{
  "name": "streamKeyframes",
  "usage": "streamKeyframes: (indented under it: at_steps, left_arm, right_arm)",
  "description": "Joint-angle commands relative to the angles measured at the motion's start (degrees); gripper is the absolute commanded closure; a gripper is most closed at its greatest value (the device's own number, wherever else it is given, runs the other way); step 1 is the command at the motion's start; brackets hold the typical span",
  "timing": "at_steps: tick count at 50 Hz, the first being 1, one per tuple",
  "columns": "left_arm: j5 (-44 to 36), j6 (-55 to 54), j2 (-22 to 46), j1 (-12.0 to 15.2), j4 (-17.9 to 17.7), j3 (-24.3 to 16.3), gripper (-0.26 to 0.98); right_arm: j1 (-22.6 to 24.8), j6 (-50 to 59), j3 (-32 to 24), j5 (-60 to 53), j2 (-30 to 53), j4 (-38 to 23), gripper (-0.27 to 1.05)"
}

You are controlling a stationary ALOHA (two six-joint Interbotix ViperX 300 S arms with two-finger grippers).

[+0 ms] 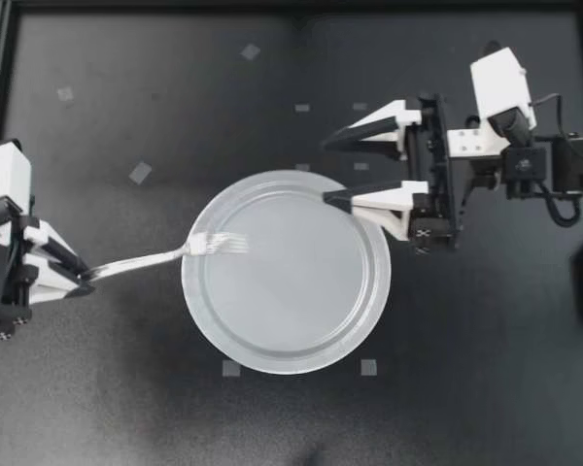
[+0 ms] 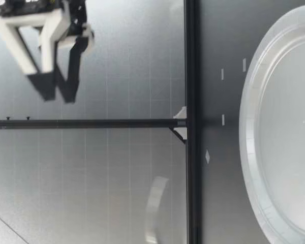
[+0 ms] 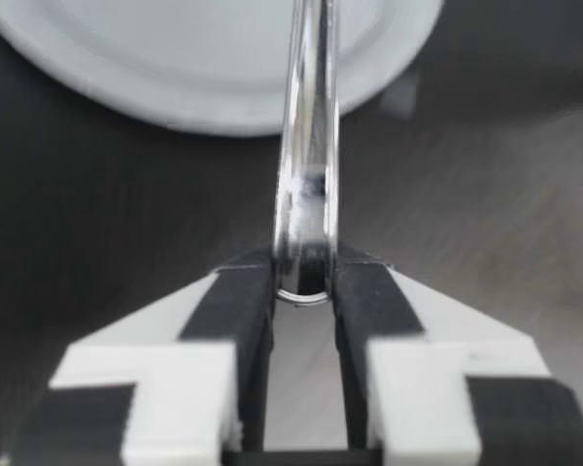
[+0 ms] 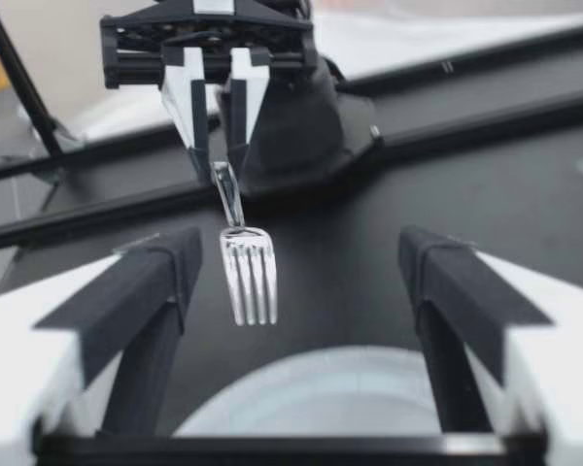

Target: Pick up the fork and place it on the plate.

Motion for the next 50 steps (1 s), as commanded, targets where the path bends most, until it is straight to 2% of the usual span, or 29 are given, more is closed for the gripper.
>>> streamKeyframes:
  at_steps: [1, 8, 14, 21, 33, 41, 50]
  left_arm:
    - [-2.11, -0.18, 0.53, -0.26, 0.09, 1.49, 0.71]
    - [-4.22, -1.85, 3.08, -0.26, 0.09, 5.01, 0.71]
    - [-5.71, -3.52, 6.68, -0.26, 0.09, 5.63, 0.71]
    - [-5.71, -4.57, 11.6, -0.26, 0.09, 3.96, 0.71]
    - [-2.02, -5.8, 19.95, -0.26, 0.97, -1.76, 0.71]
    - [-1.85, -6.15, 22.76, -0.26, 2.37, -2.29, 0.71]
    - [-1.85, -6.24, 24.08, -0.26, 2.29, -2.11, 0.71]
  right_arm:
    - [-0.35, -0.09, 0.18, 0.35, -2.2, 0.79, 0.02]
    - [-0.35, -0.26, 1.14, 0.35, -2.81, 1.41, 0.02]
    - [-0.35, -0.26, 1.05, 0.35, -2.11, 1.49, 0.02]
    - [-0.35, -0.18, 0.79, 0.35, -0.97, 1.49, 0.02]
    - [-0.35, 0.0, 0.53, 0.35, 0.18, 1.67, 0.02]
    - [-0.44, 0.18, 0.53, 0.35, 0.79, 1.76, 0.02]
    - [-0.35, 0.18, 0.62, 0.35, 0.97, 1.67, 0.02]
